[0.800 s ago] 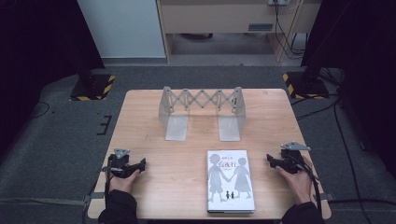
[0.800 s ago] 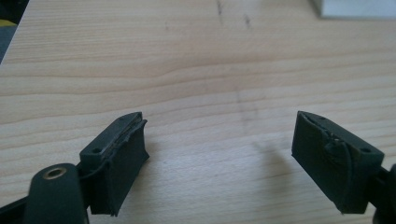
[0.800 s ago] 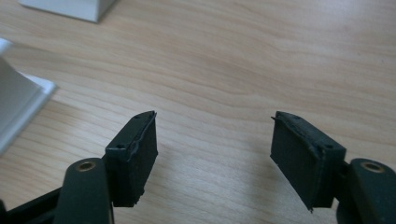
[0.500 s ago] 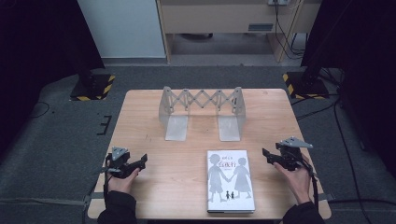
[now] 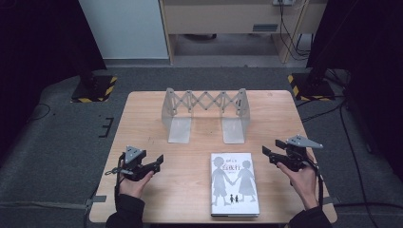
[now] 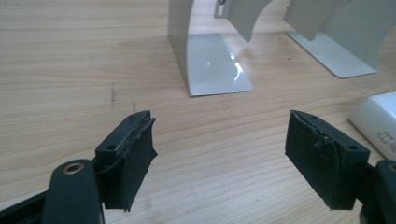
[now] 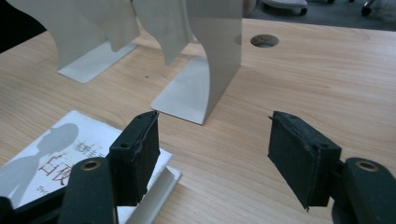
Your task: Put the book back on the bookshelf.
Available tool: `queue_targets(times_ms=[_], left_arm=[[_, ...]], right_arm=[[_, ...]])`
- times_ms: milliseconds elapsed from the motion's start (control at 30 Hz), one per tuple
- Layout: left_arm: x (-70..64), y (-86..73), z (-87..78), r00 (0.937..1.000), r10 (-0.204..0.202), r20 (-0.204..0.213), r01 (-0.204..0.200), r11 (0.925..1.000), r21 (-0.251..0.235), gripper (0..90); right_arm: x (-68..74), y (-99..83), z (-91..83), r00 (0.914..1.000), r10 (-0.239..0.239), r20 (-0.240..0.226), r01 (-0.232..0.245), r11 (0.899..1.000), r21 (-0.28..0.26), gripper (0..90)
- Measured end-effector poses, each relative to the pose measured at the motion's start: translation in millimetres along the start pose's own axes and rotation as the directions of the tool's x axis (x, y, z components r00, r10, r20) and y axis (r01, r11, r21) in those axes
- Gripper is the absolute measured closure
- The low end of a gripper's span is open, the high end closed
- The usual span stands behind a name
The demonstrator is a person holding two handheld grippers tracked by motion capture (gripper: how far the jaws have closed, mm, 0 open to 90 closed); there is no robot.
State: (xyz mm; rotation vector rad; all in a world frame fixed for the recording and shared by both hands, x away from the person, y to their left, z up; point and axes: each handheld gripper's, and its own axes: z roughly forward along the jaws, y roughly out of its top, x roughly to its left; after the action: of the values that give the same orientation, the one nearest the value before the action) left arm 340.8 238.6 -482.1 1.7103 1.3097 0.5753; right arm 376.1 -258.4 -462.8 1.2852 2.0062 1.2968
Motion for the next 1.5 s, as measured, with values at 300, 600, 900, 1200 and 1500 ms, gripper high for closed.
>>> queue_targets(times_ms=[300,600,900,1200,1500], left_arm=[[-22.3,2.2,3.0,0.9982,0.039,0.045,-0.039,0.9992,-0.001,22.6],[-46.8,-4.6,12.6,0.9911,0.089,0.099,-0.092,0.9955,0.025,22.4],[-66.3,-10.2,18.0,0.9826,0.116,0.145,-0.123,0.9916,0.040,21.7],[-86.9,-16.8,24.5,0.9731,0.116,0.199,-0.127,0.9908,0.045,22.7],[-105.4,-23.6,32.7,0.9607,0.132,0.244,-0.153,0.9859,0.068,22.7]], right_arm=[[17.6,-0.7,6.9,0.9982,0.007,-0.059,-0.005,1.000,0.025,33.0],[32.4,-17.9,19.5,0.9959,-0.007,-0.090,0.013,0.997,0.076,33.9],[39.3,-32.1,23.4,0.9920,0.028,-0.123,-0.014,0.994,0.112,33.1],[39.3,-44.2,21.6,0.9887,0.045,-0.143,-0.027,0.991,0.129,32.1],[44.0,-51.9,23.1,0.9855,0.051,-0.162,-0.027,0.988,0.151,31.4]])
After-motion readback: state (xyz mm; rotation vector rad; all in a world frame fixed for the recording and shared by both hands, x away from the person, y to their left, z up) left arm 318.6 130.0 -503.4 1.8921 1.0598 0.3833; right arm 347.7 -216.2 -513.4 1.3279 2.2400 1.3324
